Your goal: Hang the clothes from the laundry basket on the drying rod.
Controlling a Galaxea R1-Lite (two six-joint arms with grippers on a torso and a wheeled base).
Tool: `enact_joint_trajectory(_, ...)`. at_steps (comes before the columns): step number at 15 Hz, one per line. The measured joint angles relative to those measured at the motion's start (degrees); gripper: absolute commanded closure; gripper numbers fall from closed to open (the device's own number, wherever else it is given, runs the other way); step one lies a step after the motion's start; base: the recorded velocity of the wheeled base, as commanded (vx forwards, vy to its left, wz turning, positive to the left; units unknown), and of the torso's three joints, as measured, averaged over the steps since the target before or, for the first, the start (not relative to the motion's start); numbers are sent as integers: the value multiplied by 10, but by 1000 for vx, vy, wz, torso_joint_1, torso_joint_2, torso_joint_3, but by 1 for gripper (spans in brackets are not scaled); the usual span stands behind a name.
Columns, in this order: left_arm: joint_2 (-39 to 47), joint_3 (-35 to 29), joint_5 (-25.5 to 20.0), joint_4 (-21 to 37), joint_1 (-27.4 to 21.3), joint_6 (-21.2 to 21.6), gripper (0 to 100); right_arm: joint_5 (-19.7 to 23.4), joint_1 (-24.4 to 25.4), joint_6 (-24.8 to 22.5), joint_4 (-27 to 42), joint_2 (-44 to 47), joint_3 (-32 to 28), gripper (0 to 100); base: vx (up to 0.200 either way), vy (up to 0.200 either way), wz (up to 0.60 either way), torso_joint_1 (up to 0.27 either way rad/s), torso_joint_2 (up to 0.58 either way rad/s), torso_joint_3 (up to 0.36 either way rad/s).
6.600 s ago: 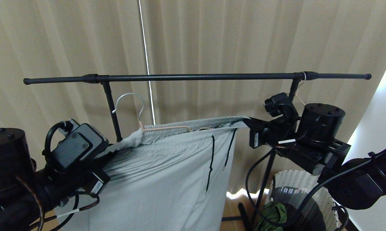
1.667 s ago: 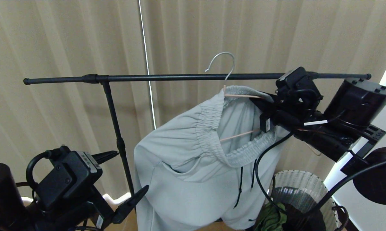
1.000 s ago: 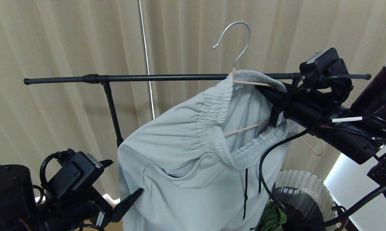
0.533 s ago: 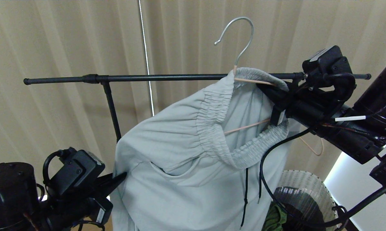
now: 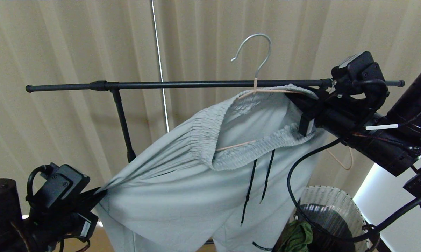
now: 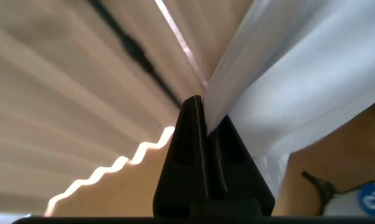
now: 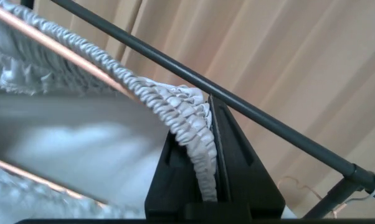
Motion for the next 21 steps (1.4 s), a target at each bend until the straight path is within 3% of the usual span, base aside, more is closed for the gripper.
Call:
enact_joint_trajectory(4,0,-3,0,1,12,4,100,0,-4,0,11,0,1,100,0,0,0,0,0,0)
enact_joint_trajectory(5,-1,-4,0,1,11,4,0,-1,-4,0,14,0,1,100,0,0,0,0,0,0)
enact_joint_trajectory(8,-3,-5,0,1,7,0,0,-2,-4,0,20,-1,0,100,0,0,0,0,0,0)
enact_joint_trajectory(12,-28,-5,-4,-7,-25,-16,0,-24,-5,0,96,-12,-4,100,0,0,0,0,0,0)
enact_joint_trajectory(16,-87,-42,-6,1,-67,-65,0,-112,-5,0,210,-32,-20,100,0,0,0,0,0,0)
enact_joint_trajectory(18,-114,-65,-13,16,-74,-94,0,-178,-5,0,267,-39,-28,100,0,0,0,0,0,0)
enact_joint_trajectory(21,-163,-94,-34,81,-83,-160,0,-253,-6,10,312,-41,-34,100,0,0,0,0,0,0)
